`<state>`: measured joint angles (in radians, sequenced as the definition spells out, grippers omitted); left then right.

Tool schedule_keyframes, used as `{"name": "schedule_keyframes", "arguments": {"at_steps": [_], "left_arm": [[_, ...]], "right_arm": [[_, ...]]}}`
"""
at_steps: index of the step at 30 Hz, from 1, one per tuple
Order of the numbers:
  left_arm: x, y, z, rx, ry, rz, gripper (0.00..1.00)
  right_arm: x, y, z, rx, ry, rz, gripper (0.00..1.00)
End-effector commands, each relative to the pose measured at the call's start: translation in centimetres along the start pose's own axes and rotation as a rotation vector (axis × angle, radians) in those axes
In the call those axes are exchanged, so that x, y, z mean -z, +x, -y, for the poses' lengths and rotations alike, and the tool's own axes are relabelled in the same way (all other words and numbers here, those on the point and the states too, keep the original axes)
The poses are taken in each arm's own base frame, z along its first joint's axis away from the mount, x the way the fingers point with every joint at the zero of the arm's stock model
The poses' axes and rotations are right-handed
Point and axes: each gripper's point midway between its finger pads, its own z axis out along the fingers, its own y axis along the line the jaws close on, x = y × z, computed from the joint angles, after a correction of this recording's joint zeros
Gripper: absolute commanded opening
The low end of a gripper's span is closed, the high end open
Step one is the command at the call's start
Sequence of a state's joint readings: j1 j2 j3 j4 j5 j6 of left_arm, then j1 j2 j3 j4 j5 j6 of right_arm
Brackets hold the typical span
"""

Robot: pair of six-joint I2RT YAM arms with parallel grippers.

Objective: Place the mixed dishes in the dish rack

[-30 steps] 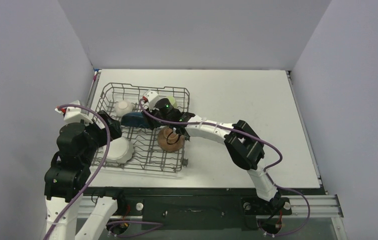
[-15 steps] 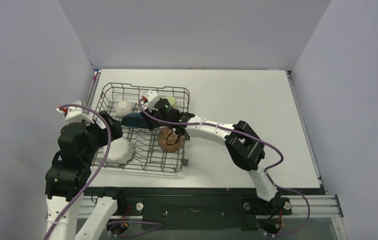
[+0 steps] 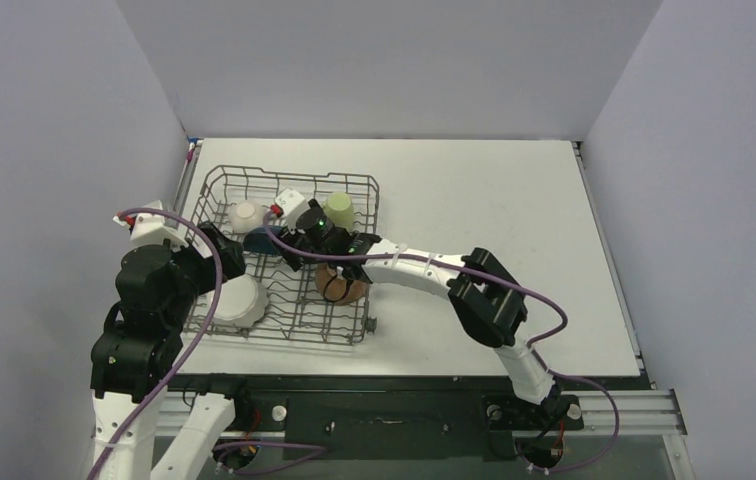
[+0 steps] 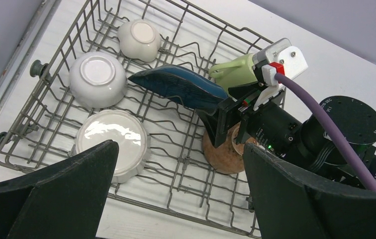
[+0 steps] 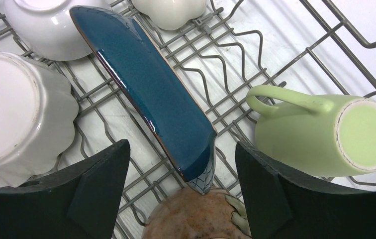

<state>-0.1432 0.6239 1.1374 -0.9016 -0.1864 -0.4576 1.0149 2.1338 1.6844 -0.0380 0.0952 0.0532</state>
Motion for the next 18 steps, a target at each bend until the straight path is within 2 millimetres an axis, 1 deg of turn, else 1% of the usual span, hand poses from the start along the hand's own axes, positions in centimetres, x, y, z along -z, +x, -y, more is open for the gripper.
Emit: {"name": "schedule_keyframes", "arguments": {"at_steps": [1, 5, 7, 9, 12, 13, 14, 15, 16, 17, 18], "left_arm": [[0.1, -1.2, 0.5, 0.005, 0.023, 0.046, 0.96], [0.2, -1.2, 0.5, 0.005, 0.024, 0.047, 0.96], [0.2, -1.2, 0.6, 0.008, 0.025, 0.047, 0.96], [0.2, -1.3, 0.7, 0.013, 0.032, 0.050, 0.96], [0.2, -1.3, 1.2, 0.018, 0.056, 0.048, 0.96], [0.2, -1.3, 1.3, 0.022, 0.062, 0.048, 0.96], [0.3, -1.3, 1.5, 0.025, 0.073, 0.049, 0.96], [0.3, -1.3, 1.6, 0.031, 0.078, 0.048, 0.96], [0.4, -1.4, 1.8, 0.035, 0.088, 0.051, 0.96], [0.4, -1.5, 1.9, 0.044, 0.093, 0.054, 0.96], [0.5, -1.6, 2.1, 0.047, 0.101, 0.058, 0.96]], "right_arm": [[3.6, -6.6, 1.3, -0.004, 0.052, 0.132, 0.73], [5.1, -7.7, 1.8, -0.014, 0.061, 0.156, 0.74], [6.2, -8.3, 2.1, -0.023, 0.066, 0.168, 0.75], [8.0, -9.3, 2.5, -0.038, 0.064, 0.196, 0.76], [10.2, -9.8, 3.0, -0.060, 0.072, 0.223, 0.77], [11.3, -9.9, 3.6, -0.069, 0.086, 0.229, 0.77], [11.9, -9.9, 4.1, -0.086, 0.098, 0.232, 0.77], [13.0, -9.6, 4.7, -0.100, 0.110, 0.233, 0.77], [13.5, -9.4, 5.6, -0.131, 0.124, 0.236, 0.77], [14.8, -9.0, 6.8, -0.152, 0.145, 0.240, 0.77], [15.4, -8.6, 7.3, -0.184, 0.156, 0.240, 0.77]]}}
